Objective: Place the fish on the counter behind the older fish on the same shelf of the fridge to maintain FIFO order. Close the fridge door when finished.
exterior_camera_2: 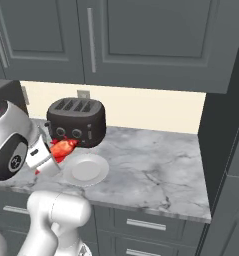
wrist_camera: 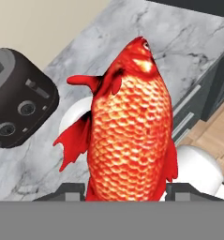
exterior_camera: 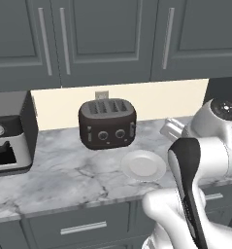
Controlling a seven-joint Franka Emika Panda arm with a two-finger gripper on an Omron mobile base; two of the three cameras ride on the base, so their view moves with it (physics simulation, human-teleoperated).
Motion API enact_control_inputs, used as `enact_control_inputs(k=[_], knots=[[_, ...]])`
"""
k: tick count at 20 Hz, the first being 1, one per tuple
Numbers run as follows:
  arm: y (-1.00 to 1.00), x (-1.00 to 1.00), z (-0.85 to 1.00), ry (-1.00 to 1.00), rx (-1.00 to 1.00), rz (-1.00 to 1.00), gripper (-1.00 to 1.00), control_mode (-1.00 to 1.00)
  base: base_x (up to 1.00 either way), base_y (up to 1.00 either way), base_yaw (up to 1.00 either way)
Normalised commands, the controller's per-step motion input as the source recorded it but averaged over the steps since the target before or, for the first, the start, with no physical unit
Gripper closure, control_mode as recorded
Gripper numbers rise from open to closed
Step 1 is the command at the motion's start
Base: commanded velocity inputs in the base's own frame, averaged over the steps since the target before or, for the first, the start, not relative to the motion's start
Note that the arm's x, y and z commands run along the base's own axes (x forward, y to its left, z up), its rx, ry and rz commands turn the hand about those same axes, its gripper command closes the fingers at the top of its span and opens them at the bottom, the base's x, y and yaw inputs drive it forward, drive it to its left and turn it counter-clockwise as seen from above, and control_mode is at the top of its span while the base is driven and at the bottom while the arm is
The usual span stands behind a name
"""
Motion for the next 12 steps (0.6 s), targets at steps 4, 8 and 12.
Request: enact_control_inputs(k=[4,8,12], knots=[[0.00,-0.01,0.00,0.00,0.00,0.00,1.00,-1.00,0.00,0.00,0.00],[0.00,-0.07,0.00,0.00,0.00,-0.02,1.00,1.00,-0.07,0.00,-0.04],[0.00,0.00,0.00,0.00,0.00,0.00,1.00,1.00,-0.42,0.14,-0.36]])
